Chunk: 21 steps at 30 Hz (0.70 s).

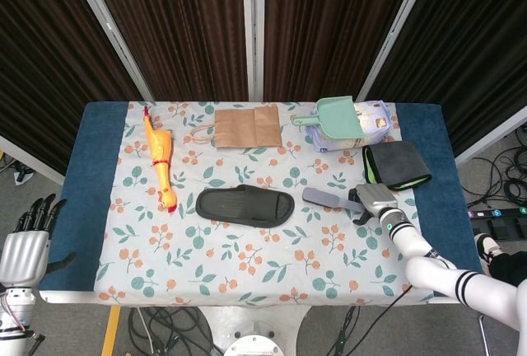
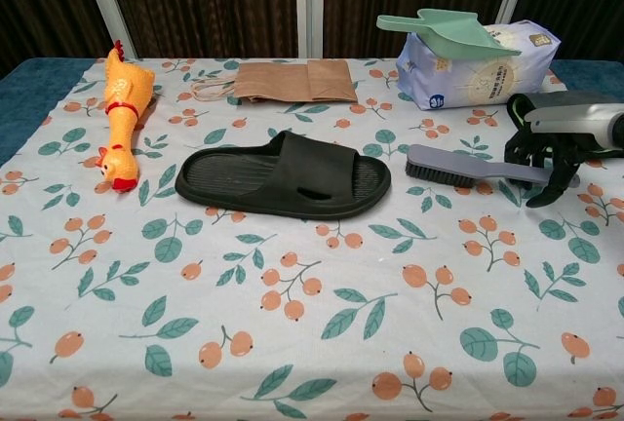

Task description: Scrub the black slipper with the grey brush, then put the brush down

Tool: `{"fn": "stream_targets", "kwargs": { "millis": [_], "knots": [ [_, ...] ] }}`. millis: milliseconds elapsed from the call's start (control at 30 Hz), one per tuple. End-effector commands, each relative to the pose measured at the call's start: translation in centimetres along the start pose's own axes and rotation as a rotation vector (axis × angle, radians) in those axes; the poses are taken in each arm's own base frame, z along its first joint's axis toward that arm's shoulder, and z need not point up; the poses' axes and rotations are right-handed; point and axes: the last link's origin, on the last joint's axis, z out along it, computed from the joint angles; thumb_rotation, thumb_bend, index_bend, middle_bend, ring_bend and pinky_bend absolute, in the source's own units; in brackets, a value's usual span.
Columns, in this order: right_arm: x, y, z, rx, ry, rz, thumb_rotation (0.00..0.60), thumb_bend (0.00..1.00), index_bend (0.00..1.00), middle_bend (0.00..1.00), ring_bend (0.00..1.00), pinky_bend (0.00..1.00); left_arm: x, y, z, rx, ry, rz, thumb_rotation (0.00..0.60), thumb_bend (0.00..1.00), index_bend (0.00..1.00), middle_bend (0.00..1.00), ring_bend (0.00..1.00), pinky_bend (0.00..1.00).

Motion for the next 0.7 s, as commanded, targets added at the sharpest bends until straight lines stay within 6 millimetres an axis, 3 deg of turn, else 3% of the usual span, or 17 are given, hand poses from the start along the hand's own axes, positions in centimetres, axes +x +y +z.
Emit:
{"fn": "stream_targets", "kwargs": {
  "millis": [33,300,433,567,700],
  "knots": [
    [-0.1,-0.2,0.0,0.002,-0.012,0.003,0.600,0.09,0.50,0.50,0.43,0.55,0.0,-0.1,-0.1,0.005,0.000,-0.002,0.600,0.03,0.16,0.16,0.05,0.18],
    [-0.6,-0.6,0.2,0.009,-0.055,0.054,0.600,0.11,0.50,0.52,0.50,0.70,0.1,-0.3,-0.1,0.014,0.006,-0.002,0.600,0.03,0.16,0.16,0.05,0.18],
    [-0.7,-1.1,0.2,0.023,-0.068,0.121,0.600,0.17,0.52,0.54,0.60,0.81,0.2,-0.4,-0.2,0.014,0.013,-0.002,0.600,0.03,0.16,0.16,0.05,0.18],
    [-0.4,-1.4,0.4,0.039,-0.070,0.177,0.600,0.23,0.64,0.65,0.76,0.94,0.2,-0.5,-0.3,0.016,0.014,-0.004,0.600,0.03,0.16,0.16,0.05,0.18],
    [-0.3,-1.6,0.6,0.054,-0.039,0.190,0.600,0.25,0.80,0.75,0.87,1.00,0.1,-0.5,-0.2,0.015,0.012,-0.005,0.600,0.03,0.16,0.16,0.05,0.18]
  ]
}}
